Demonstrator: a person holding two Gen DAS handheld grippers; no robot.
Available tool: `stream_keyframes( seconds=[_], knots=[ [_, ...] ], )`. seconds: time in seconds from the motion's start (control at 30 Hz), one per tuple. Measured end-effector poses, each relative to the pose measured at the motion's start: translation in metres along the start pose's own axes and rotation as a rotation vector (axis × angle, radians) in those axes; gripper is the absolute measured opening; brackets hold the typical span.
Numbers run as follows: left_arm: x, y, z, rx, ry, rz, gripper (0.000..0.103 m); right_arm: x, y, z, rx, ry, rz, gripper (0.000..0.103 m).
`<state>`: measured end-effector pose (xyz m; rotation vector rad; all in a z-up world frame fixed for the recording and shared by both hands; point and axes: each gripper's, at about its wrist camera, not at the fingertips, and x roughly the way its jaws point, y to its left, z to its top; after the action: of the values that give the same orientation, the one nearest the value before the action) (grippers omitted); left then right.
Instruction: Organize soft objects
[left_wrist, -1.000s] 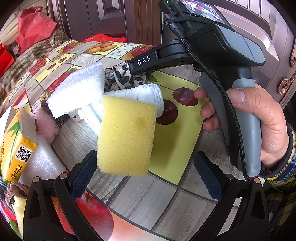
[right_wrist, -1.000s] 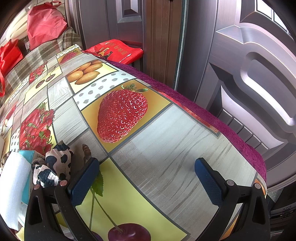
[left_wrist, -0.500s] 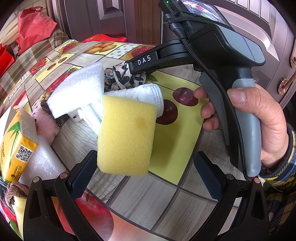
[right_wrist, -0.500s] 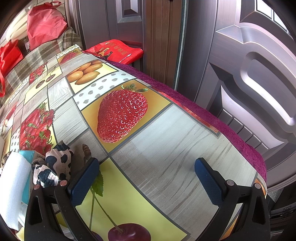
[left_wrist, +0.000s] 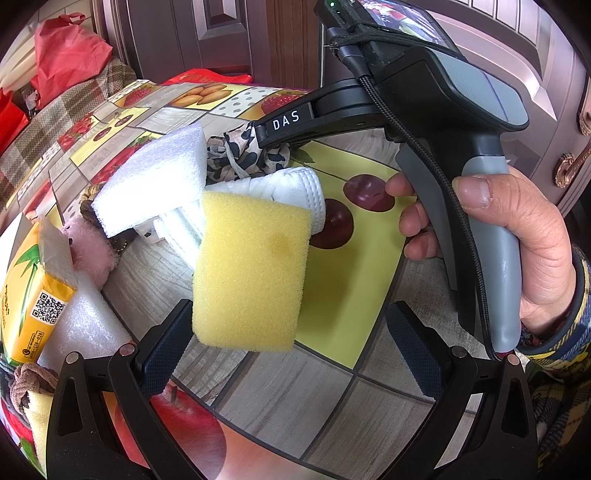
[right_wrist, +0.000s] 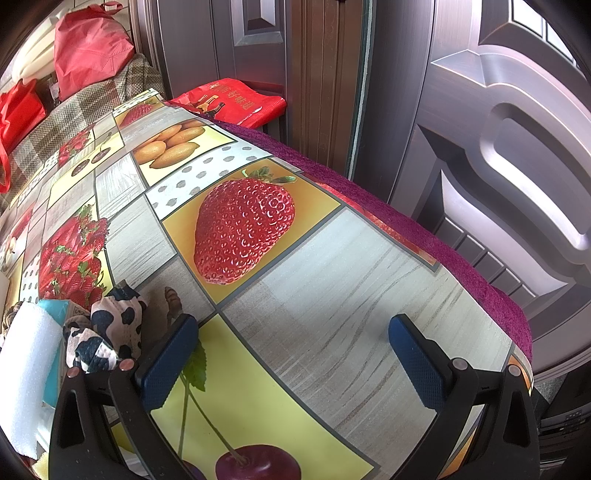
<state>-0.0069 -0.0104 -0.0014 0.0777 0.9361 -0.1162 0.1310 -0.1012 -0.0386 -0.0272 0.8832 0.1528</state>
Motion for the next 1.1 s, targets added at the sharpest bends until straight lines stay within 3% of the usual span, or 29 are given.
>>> stream_keyframes(
  seconds=[0.13,0.3,0.53,0.7,0.93,1.1],
  knots=[
    [-0.004,-0.007,-0.003,0.028,-0.007,-0.020,0.102,0.000,0.000,0.000,0.000,0.000,0.001,0.103],
    [-0.032,-0.015,-0.009,0.035,-0.097,-0.051,0.102,0.000,0.000,0.000,0.000,0.000,0.000,0.103],
    [-0.075,0.009,-0.017,-0.096,-0.207,-0.061,0.103,0.000,-0.001,0.000,0.000,0.000,0.001,0.103],
    [-0.105,0.036,-0.031,-0.176,-0.267,0.002,0.103,0.000,0.000,0.000,0.000,0.000,0.001,0.103],
    [-0.138,0.081,-0.072,-0.284,-0.318,0.071,0.103,0.000,-0.001,0.000,0.000,0.000,0.001,0.103],
    [-0.140,0.088,-0.096,-0.269,-0.262,0.065,0.102,0.000,-0.001,0.000,0.000,0.000,0.001,0.103]
  ],
)
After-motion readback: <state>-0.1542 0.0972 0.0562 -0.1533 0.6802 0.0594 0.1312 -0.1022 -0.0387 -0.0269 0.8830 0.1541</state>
